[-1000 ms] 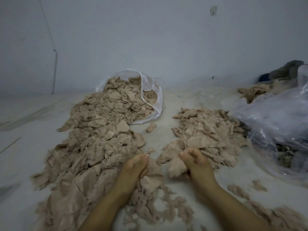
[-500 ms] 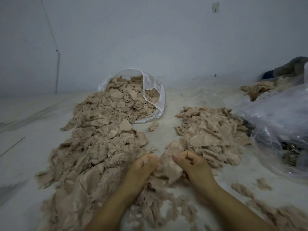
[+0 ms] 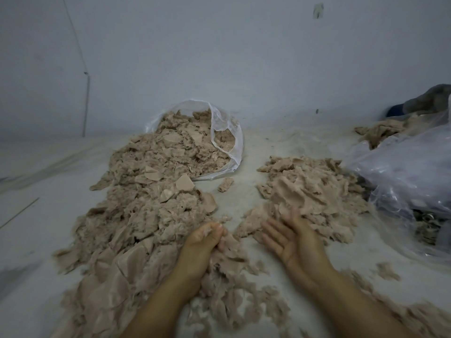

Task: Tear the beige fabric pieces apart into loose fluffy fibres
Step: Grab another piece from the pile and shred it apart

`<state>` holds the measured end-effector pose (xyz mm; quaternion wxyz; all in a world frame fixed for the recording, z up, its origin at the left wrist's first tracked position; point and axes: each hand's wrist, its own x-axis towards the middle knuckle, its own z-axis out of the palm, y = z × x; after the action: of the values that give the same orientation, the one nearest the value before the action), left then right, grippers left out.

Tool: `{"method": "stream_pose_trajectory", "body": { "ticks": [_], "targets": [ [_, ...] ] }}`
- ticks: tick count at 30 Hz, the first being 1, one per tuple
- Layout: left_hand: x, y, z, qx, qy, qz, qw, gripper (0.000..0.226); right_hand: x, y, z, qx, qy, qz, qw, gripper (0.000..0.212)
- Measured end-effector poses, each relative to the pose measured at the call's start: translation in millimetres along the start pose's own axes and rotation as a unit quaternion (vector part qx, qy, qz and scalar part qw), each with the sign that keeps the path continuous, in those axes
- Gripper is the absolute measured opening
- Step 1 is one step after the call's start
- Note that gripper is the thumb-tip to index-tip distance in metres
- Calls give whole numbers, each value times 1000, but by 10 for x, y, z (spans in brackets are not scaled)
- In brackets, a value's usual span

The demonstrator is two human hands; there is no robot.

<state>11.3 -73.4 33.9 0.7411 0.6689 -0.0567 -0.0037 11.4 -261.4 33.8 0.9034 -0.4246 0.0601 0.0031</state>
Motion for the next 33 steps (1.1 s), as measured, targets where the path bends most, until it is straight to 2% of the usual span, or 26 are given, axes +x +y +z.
{"method": "stream_pose_trajectory", "body": {
  "ticks": [2,4,5,6,8,10,12,13,14,15,16,17,18,21,25,27,29,30,31,33],
  "targets": [
    [-17,-2,31,-38,-38,-3,999,25,-52,113,23,-155,-49,23,986,52],
    [-35,-11,59,-58,-74,0,996,22,-119,189,80,-292,-126,14,948,62],
    [-37,-16,60,-62,-80,4,995,21,-134,228,87,-336,-172,16,926,58],
    [-33,-18,56,-63,-77,9,995,21,-160,237,112,-366,-197,11,909,45],
    [-20,-11,37,-43,-56,27,997,21,-154,247,103,-416,-175,-30,892,10],
    [-1,-8,18,-17,-36,52,998,23,-145,215,68,-416,-135,-50,898,12],
    [3,-8,12,-8,-28,60,998,24,-157,157,79,-418,-146,-56,895,8],
    [-8,0,18,-3,-29,61,998,25,-155,155,63,-454,-174,-61,872,18],
    [-15,-5,25,2,-32,64,997,25,-171,163,65,-509,-203,-66,834,23],
    [-25,-2,36,6,-34,62,997,25,-173,190,64,-566,-225,-90,788,21],
    [-24,-12,40,9,-34,57,998,24,-179,205,89,-601,-223,-116,758,14],
    [-30,-2,43,16,-31,49,998,24,-163,229,82,-608,-206,-139,754,12],
    [-28,-9,38,24,-28,47,998,24,-163,219,83,-590,-176,-143,775,16],
    [-34,0,26,88,-27,61,994,22,-147,189,50,-465,-123,-103,871,19],
    [-68,46,18,160,-79,85,980,15,-91,145,34,-357,-46,-96,928,25],
    [-78,50,2,166,-91,86,978,11,-103,133,30,-323,-57,-85,941,22],
    [-86,34,2,180,-113,81,974,19,-151,168,57,-326,-112,-77,936,20],
    [-88,20,23,176,-124,78,974,14,-175,192,78,-327,-138,-73,932,21],
    [-90,13,44,165,-123,68,976,8,-182,218,95,-328,-150,-72,930,21],
    [-75,6,48,136,-82,41,986,18,-177,223,117,-333,-138,-69,930,19]
  ]
}}
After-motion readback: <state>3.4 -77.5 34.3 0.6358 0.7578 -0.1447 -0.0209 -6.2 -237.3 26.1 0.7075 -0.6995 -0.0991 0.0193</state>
